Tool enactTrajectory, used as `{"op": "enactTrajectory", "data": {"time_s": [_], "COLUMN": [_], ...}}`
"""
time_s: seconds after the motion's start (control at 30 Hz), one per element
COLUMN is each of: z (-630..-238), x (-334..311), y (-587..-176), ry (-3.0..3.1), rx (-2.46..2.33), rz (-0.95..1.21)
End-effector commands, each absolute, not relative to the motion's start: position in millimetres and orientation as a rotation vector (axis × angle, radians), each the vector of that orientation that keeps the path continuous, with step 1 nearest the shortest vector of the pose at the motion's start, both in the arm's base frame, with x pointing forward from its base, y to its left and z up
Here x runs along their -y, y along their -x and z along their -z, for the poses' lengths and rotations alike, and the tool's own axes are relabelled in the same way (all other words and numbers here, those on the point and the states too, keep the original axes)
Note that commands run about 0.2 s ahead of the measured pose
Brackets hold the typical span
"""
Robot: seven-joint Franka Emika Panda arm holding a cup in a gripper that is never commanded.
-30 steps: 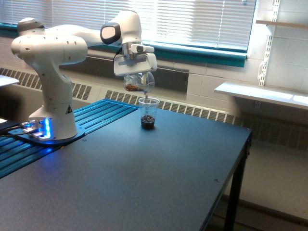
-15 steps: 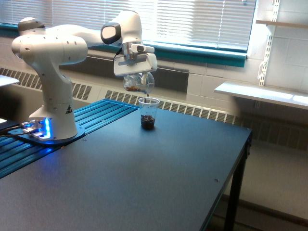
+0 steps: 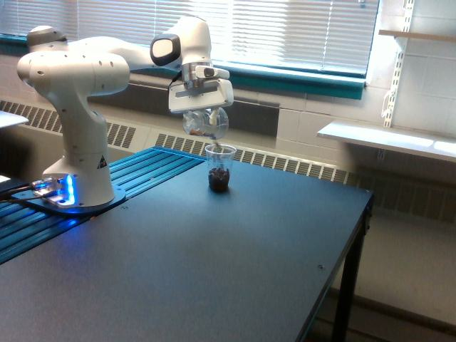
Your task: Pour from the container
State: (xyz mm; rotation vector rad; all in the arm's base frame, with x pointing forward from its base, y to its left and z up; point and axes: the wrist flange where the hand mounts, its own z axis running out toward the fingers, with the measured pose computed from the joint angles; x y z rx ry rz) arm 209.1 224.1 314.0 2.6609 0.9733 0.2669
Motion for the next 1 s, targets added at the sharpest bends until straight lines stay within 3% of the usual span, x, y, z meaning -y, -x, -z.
{"op": "enactTrajectory", "data": {"time_s": [0.03,1.0], "z": [-317.6,-320.0], "x": [-226.2,-236.4], "y": [-210.6,-210.7], "ry": [-2.619,-2.589], "rx": [-0.983,-0.997], "rz": [-0.289,-0.283]}}
